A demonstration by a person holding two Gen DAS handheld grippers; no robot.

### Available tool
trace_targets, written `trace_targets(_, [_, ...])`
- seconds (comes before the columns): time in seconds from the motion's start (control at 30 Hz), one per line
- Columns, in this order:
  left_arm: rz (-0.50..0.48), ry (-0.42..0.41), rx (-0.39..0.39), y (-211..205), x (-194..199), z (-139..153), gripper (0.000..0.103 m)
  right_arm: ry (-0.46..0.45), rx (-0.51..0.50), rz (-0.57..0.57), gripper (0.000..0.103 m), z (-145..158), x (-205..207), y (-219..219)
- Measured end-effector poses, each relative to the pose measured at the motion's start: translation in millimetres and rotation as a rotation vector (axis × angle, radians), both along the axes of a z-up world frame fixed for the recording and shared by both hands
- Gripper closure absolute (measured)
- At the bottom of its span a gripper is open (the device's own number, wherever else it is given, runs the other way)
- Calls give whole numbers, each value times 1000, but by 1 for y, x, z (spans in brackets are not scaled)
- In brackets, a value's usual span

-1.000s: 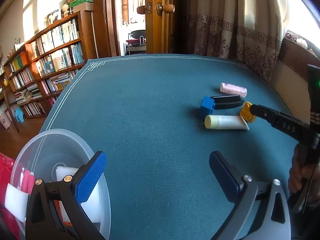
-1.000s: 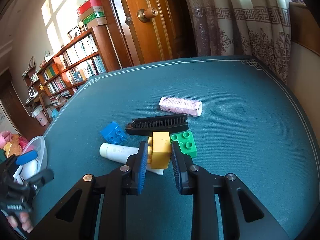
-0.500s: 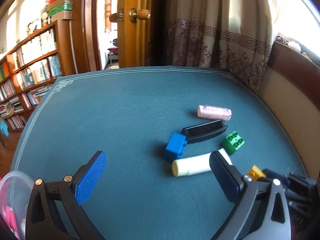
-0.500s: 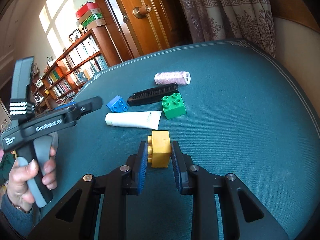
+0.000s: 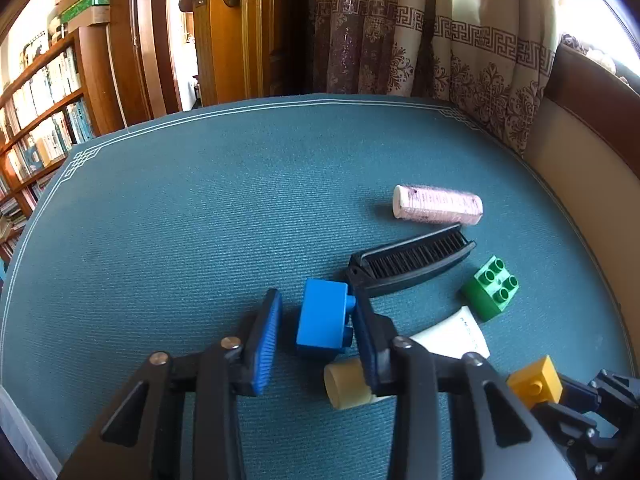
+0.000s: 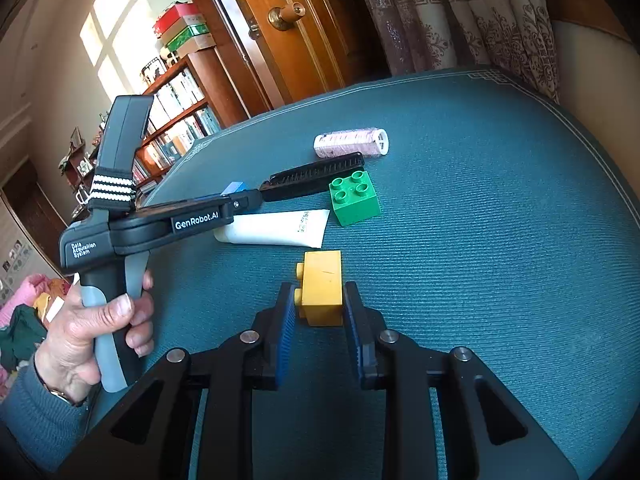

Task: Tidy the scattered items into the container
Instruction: 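Grasp the blue brick with the left gripper while the right gripper holds the yellow brick, then carry both bricks over the bowl and open the left gripper to drop the blue brick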

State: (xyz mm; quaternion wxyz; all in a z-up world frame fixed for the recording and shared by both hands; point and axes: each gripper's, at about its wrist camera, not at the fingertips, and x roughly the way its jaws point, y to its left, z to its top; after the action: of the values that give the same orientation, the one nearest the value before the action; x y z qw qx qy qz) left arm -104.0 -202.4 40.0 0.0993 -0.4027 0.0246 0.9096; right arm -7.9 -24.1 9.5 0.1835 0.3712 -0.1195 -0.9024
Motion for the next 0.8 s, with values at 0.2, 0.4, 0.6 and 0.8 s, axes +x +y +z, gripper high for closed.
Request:
trace_targets(0.2, [3,20,0,2,6,3,77,-2,-6,2,77,-1,0,0])
trace_targets(0.4, [7,84,-5,-1,24,23,77,-3,-11,1,77,-1,-1,1])
trace_targets(0.6, [30,120,16,-12,45,39,77,-2,-17,-4,77,-1,-1,2])
trace_targets(0.8, [66,127,31,-27,65,47,77,-2,-22,-8,77,0,1,2])
